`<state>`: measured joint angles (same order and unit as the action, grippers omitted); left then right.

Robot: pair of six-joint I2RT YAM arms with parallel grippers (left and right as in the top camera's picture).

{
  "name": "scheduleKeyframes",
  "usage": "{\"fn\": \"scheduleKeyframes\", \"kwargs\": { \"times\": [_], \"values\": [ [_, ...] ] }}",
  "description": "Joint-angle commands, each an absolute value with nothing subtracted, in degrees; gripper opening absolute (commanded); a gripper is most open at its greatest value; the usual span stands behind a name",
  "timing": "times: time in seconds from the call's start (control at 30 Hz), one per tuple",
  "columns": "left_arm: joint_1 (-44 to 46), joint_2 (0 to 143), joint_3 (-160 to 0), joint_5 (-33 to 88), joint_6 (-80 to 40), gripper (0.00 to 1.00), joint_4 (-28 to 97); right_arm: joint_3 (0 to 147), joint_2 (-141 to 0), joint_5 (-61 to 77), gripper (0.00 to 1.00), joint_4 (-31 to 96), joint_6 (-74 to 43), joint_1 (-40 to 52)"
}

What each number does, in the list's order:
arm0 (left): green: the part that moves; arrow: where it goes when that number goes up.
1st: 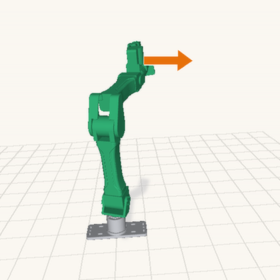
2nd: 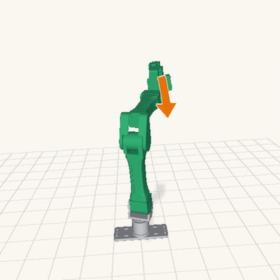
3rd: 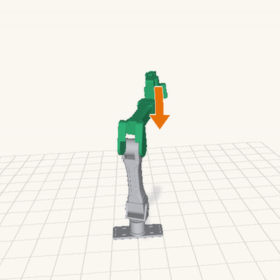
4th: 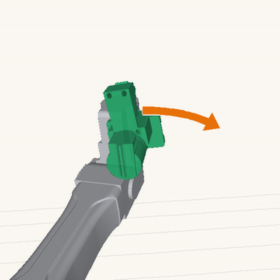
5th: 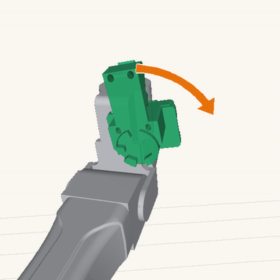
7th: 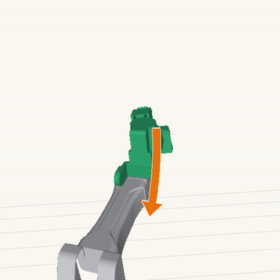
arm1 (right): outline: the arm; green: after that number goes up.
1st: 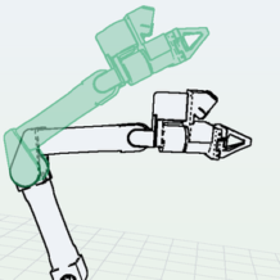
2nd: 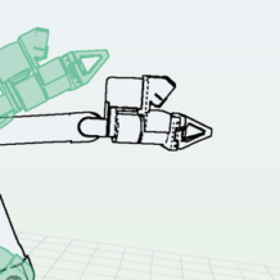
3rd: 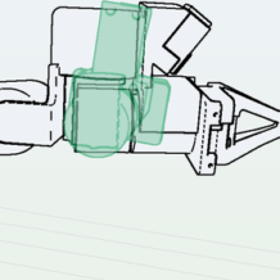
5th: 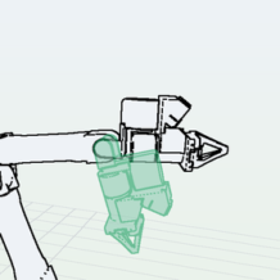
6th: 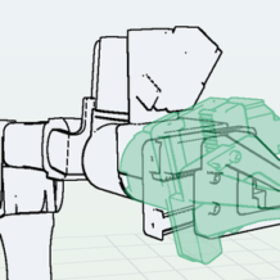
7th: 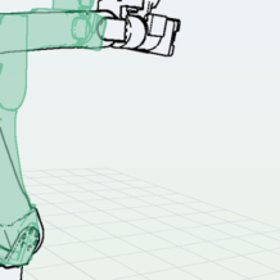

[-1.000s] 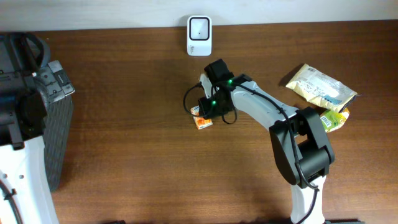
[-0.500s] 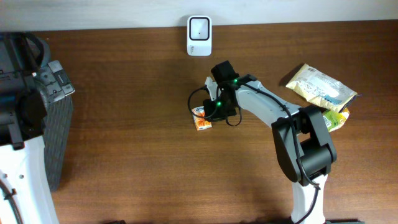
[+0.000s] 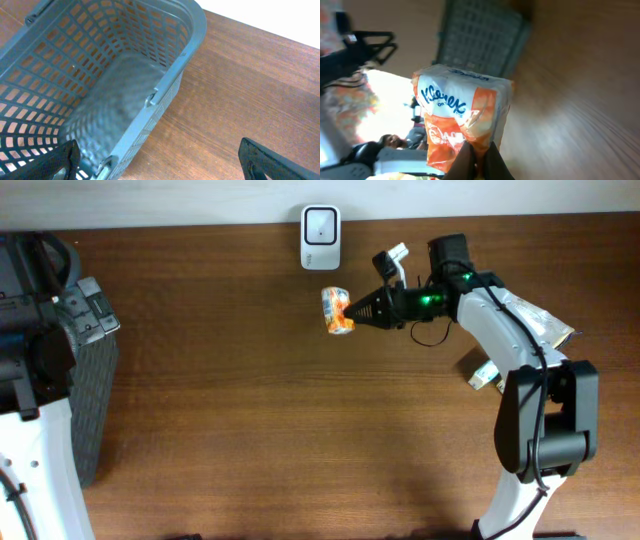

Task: Scan the item barcode
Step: 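Lift the orange box and hold it at the scanner window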

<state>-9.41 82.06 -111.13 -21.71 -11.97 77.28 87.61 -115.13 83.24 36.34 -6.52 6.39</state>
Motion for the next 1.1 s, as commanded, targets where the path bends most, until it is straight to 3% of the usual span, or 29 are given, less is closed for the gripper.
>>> {"fn": "scheduleKeyframes", "kwargs": {
  "times": [0.0, 0.13, 0.2, 0.33, 0.4, 0.9, 0.97, 1.07],
  "values": [
    [-9.6, 81.8, -111.5, -22.3, -11.9, 0.99, 77.3, 88.4, -114.3, 88.9, 0.04, 31.4, -13.7, 5.9],
    [-9.6, 81.8, -111.5, -22.3, -11.9, 0.99, 77.3, 88.4, -114.2, 88.9, 0.04, 14.0, -32.8, 5.9],
    [-9.6, 81.8, -111.5, -22.3, -11.9, 0.99, 77.3, 88.4, -114.2, 88.9, 0.04, -3.5, -49.3, 5.9],
    [-9.7, 81.8, -111.5, -22.3, -11.9, 0.99, 77.3, 88.4, -114.2, 88.9, 0.04, -24.4, -70.1, 5.9],
    [-9.6, 81.8, -111.5, -22.3, -11.9, 0.99, 77.3, 88.4, -114.2, 88.9, 0.04, -30.1, -74.3, 5.9],
    [-9.6, 81.8, -111.5, -22.3, -11.9, 0.99, 77.3, 88.3, -122.6, 84.8, 0.04, -22.2, -62.4, 10.1],
    [-9.6, 81.8, -111.5, -22.3, -11.9, 0.99, 77.3, 88.3, -122.6, 77.9, 0.04, -15.9, -54.8, 9.8],
    [-9.6, 81.8, -111.5, -22.3, -11.9, 0.99, 77.3, 88.3, -122.6, 61.4, 0.04, 6.7, -34.7, 9.3]
  ]
}}
